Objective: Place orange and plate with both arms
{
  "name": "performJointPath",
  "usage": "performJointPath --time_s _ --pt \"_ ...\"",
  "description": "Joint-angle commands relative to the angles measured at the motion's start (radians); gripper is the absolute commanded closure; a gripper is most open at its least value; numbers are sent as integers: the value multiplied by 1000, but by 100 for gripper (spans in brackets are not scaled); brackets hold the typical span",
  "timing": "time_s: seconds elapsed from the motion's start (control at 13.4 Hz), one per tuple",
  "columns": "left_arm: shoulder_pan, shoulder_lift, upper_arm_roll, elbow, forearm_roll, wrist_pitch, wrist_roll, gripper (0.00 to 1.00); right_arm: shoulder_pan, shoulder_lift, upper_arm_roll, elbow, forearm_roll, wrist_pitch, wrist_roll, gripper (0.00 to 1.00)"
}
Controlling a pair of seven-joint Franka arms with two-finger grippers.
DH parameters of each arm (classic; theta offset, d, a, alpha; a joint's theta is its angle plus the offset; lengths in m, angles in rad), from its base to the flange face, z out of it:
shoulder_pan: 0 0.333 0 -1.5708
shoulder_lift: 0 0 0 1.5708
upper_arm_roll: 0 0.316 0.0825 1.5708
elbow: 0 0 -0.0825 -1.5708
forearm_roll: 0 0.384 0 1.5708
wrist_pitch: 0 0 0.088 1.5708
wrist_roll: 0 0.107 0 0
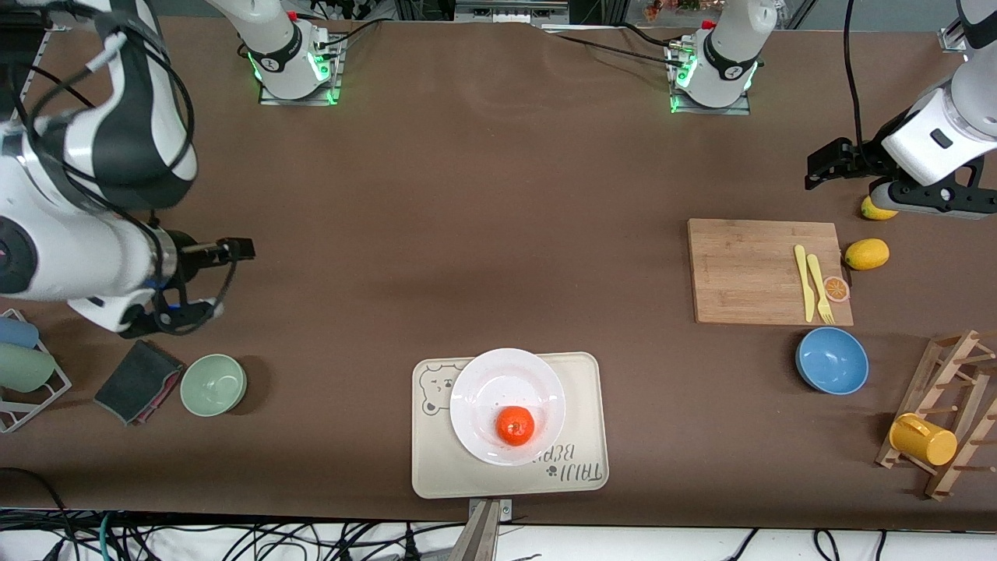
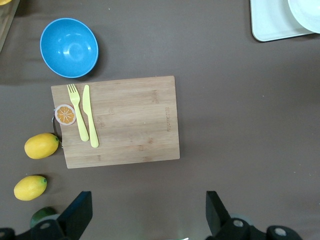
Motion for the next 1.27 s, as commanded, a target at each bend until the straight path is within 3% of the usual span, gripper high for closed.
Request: performJointPath --time_s 0.0,0.07,0.22,0.37,1.2 --pt "6 10 -1 31 17 -28 18 0 3 -291 -17 -377 -30 183 44 0" --pt "4 10 -1 29 17 -28 18 0 -17 -370 -19 -472 -31 232 48 0" --pt "3 8 -1 31 17 -28 16 0 -32 -422 -35 -505 -30 221 44 0" --pt "3 10 -1 29 17 -30 16 0 -37 -427 -74 -448 -34 163 39 0" --pt "3 8 -1 29 17 -33 16 0 -54 -415 -77 -355 -57 141 42 0"
